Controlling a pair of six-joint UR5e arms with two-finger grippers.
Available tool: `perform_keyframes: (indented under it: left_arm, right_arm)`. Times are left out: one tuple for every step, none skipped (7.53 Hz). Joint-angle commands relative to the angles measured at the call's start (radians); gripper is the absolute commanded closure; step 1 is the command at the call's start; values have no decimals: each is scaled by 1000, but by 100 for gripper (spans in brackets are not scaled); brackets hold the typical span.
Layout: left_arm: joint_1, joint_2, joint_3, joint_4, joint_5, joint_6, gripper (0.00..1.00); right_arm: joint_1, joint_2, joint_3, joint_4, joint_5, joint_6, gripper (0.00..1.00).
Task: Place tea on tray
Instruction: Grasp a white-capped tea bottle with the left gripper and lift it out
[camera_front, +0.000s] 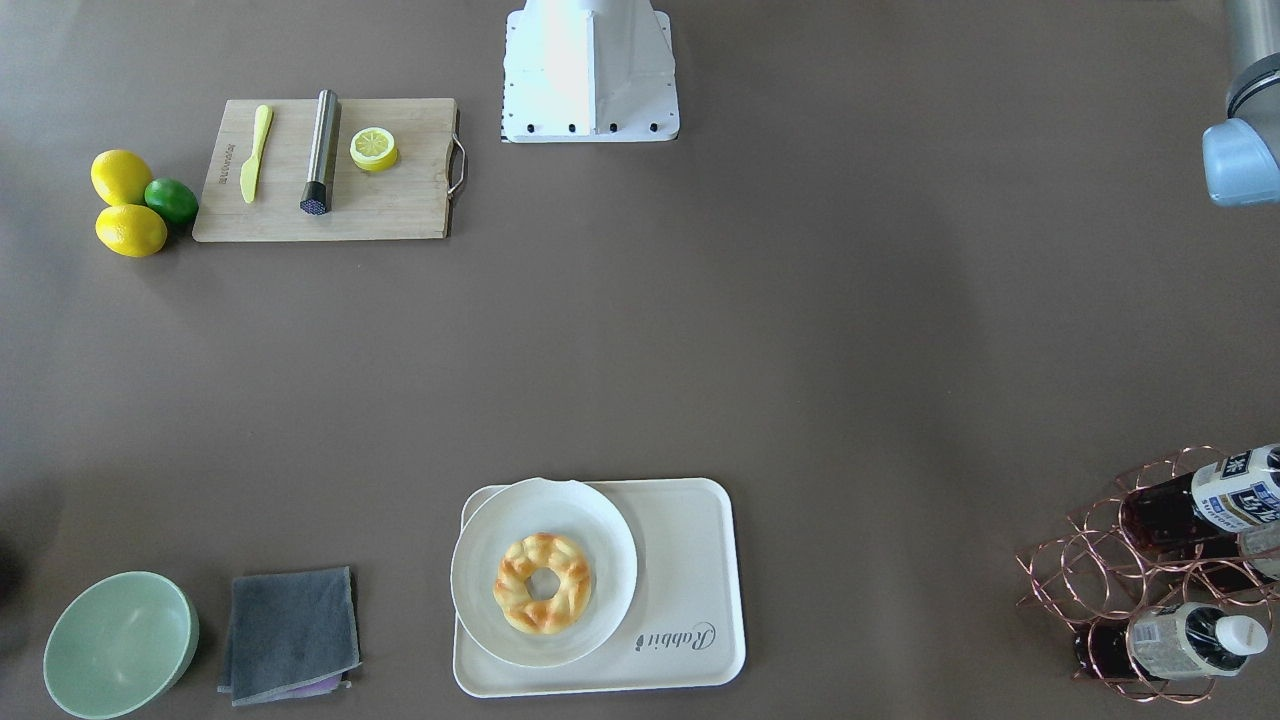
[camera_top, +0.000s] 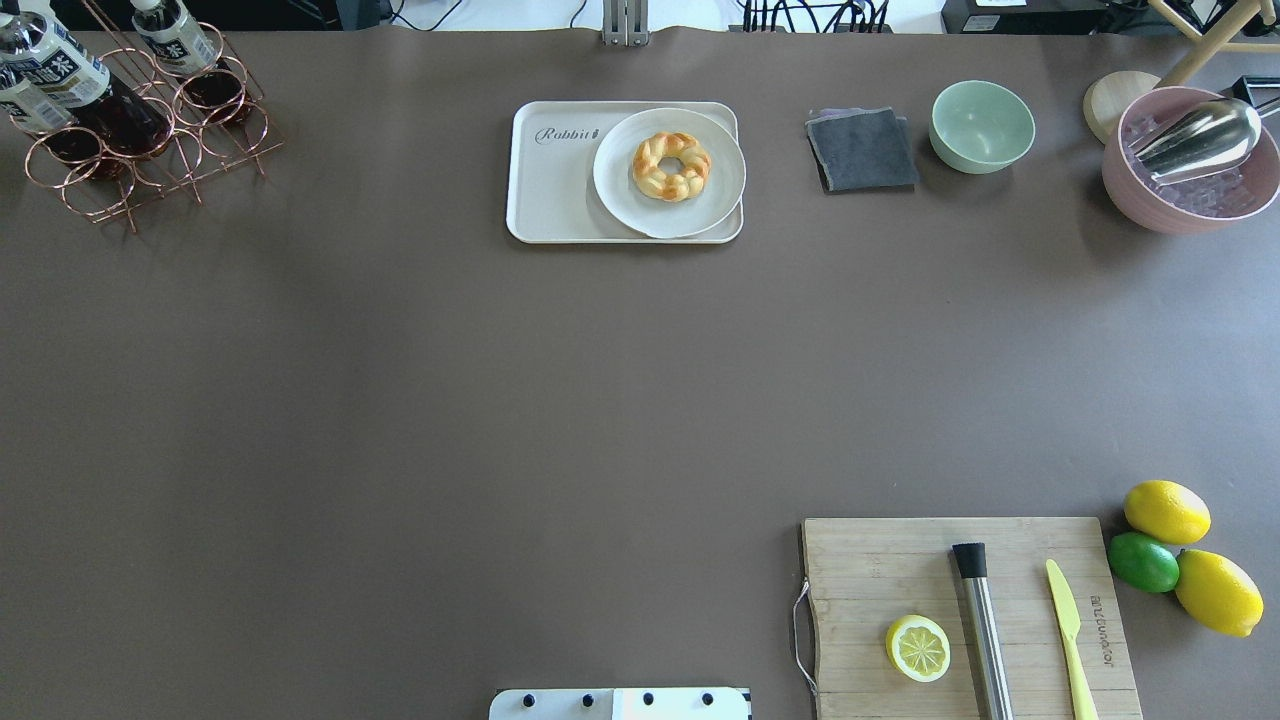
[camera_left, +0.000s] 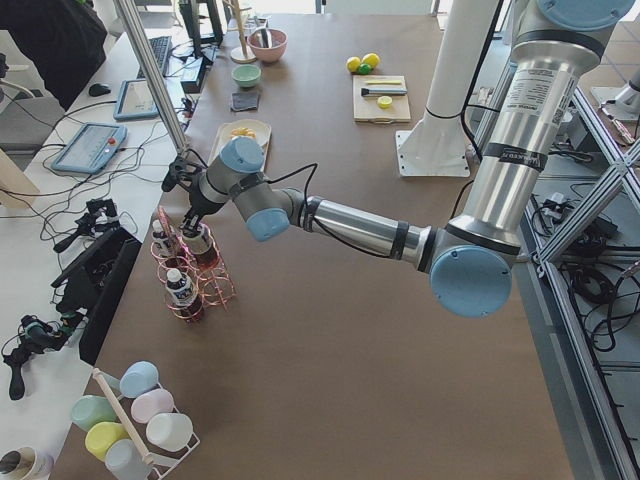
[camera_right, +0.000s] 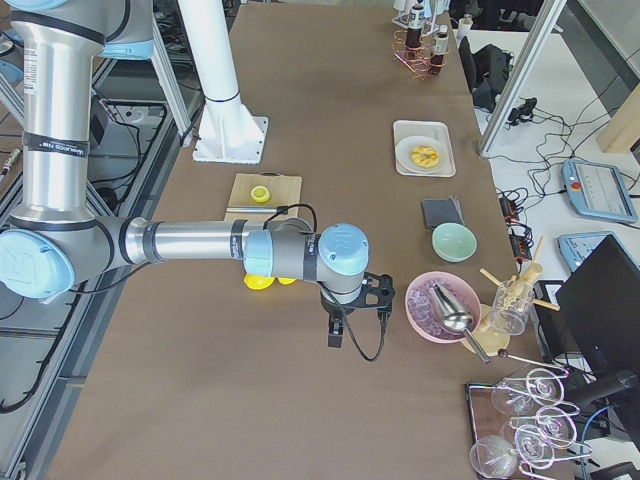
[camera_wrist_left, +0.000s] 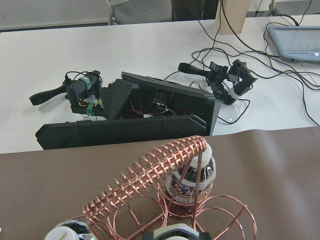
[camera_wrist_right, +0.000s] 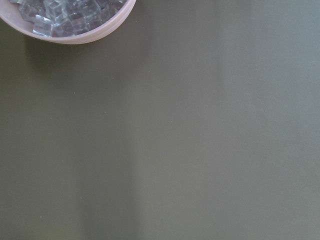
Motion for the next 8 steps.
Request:
perform_keyframes:
  left_arm:
    - [-30,-10,-85,122,-13,5,100]
    - [-49,-16,-130,187,-15,9,100]
    - [-78,-31,-163,258,-35,58,100]
    - [-90,-44,-191,298,-42,64,100]
    - [-89,-45,-226,334,-41,48,100]
    - [-83,-47,-268,367,-35,-7,100]
    - [-77,-53,-295,372,-29,-80,100]
    - [-36,-54,-316,372,-15,-139,100]
  right_arm:
    - [0,0,0,0,0,0,0]
    - [0,0,0,0,2,0,0]
    - [0,0,0,0,2,0,0]
    - [0,0,-2,0,2,0,0]
    - [0,0,-2,-2,2,0,0]
    - [0,-1,-2,-2,2,0,0]
    - [0,-1,-2,0,2,0,0]
    - [0,-1,-2,0,2,0,0]
